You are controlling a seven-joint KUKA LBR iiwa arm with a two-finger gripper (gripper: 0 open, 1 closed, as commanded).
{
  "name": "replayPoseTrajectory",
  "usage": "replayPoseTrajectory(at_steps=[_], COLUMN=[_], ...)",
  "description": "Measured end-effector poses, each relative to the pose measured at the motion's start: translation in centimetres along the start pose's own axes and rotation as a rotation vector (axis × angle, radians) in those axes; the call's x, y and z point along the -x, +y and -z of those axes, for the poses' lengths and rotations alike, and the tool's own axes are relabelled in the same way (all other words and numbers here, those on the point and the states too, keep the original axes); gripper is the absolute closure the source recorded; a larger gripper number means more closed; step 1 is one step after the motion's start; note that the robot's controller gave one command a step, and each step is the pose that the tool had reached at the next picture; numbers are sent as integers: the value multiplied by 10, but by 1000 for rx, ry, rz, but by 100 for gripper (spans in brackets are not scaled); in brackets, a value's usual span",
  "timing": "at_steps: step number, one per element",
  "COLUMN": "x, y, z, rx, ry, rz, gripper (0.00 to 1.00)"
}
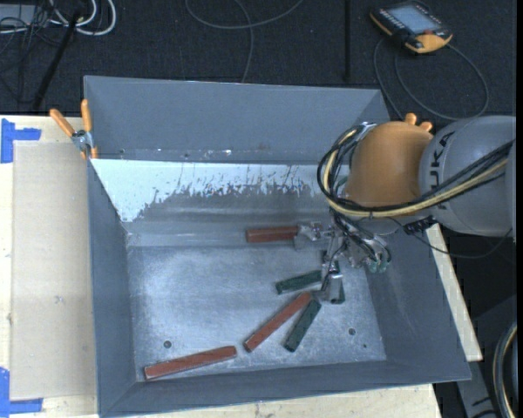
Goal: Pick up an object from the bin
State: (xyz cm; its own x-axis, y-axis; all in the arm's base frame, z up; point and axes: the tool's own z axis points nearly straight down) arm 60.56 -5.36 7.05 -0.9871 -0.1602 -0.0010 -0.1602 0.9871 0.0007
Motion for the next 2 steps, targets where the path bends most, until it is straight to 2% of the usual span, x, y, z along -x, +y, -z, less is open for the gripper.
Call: replayPoseTrajectory(at_steps=[1,2], x=[5,5], y=[-14,-14], z=[1,1], rx=[0,1], ry=[-4,-3], rz=[431,429], gripper=[100,100])
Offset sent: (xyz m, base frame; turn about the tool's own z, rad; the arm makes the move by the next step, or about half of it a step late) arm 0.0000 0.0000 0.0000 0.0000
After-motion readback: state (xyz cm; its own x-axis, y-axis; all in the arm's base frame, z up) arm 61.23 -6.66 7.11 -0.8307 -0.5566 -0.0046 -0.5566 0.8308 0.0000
